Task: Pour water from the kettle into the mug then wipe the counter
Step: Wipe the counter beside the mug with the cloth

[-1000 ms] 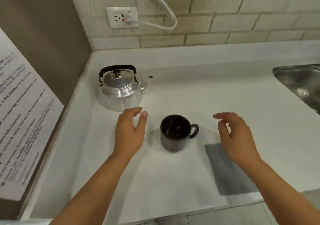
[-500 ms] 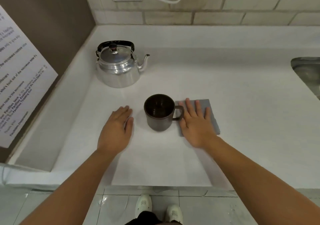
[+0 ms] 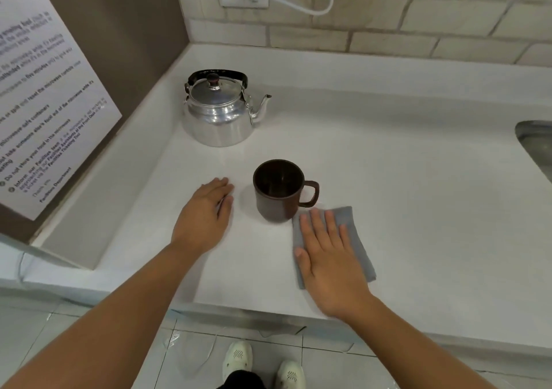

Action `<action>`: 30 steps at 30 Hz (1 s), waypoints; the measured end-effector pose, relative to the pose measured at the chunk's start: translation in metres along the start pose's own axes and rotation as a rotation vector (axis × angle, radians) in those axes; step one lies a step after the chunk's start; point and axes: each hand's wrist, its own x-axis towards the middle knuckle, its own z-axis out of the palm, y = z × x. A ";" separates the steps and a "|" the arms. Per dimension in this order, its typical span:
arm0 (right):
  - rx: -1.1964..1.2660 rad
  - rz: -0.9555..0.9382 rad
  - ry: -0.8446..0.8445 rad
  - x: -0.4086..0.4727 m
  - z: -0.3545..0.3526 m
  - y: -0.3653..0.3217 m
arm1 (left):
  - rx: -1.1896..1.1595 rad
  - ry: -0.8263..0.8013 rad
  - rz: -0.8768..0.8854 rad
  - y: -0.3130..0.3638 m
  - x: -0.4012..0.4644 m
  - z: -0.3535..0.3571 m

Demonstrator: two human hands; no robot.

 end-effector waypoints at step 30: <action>-0.008 0.206 0.065 0.089 0.043 -0.162 | -0.008 -0.088 0.199 -0.080 -0.016 -0.047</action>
